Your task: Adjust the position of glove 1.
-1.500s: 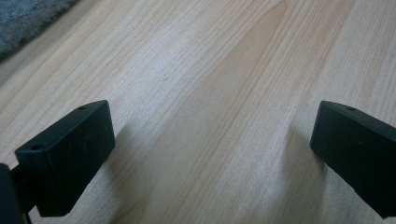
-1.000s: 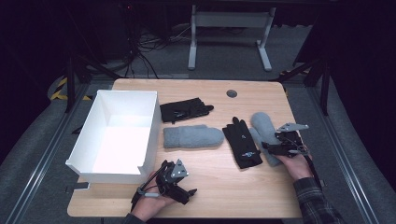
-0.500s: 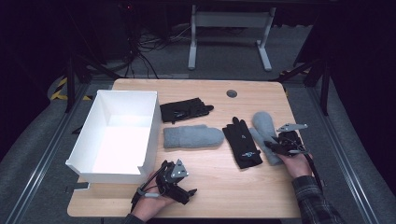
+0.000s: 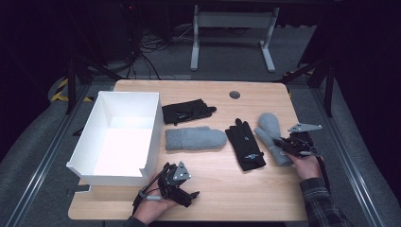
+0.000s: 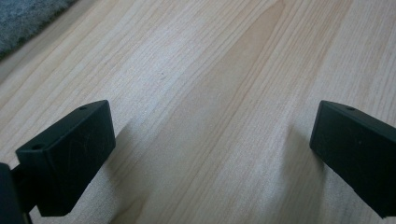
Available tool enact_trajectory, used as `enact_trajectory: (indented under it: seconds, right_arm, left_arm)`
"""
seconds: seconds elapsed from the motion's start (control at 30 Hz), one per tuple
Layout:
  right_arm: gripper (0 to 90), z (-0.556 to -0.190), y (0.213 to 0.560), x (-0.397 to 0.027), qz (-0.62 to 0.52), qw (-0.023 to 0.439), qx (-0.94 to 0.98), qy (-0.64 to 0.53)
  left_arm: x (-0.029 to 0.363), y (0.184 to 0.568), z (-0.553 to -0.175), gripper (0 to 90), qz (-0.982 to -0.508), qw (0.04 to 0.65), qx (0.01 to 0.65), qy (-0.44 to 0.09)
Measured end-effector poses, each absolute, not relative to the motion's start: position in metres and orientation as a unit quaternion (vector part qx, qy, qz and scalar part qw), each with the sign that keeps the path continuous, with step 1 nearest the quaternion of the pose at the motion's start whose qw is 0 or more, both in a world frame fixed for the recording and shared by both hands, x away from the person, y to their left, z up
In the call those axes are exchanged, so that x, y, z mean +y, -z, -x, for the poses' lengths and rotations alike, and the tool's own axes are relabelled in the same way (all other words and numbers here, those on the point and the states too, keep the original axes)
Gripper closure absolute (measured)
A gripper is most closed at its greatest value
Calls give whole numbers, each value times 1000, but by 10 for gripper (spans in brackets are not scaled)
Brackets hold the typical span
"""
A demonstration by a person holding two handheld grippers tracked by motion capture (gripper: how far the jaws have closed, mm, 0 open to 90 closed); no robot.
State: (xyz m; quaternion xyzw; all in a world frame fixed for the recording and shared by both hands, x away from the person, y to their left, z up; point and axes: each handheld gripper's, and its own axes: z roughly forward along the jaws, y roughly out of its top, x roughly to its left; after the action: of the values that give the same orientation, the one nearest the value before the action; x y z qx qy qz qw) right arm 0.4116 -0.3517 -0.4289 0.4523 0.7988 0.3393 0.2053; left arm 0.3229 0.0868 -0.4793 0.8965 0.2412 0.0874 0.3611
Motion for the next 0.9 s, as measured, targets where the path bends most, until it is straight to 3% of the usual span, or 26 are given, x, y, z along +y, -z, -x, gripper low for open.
enact_trajectory:
  seconds: [0.47, 0.9]
  right_arm:
    - [816, -387, 406, -354, -422, 204, 801, -372]
    - [816, -361, 397, -331, -379, 184, 817, -394]
  left_arm:
    - [86, 479, -324, 5, -897, 361, 242, -86]
    - [86, 479, -324, 5, -897, 361, 242, -86]
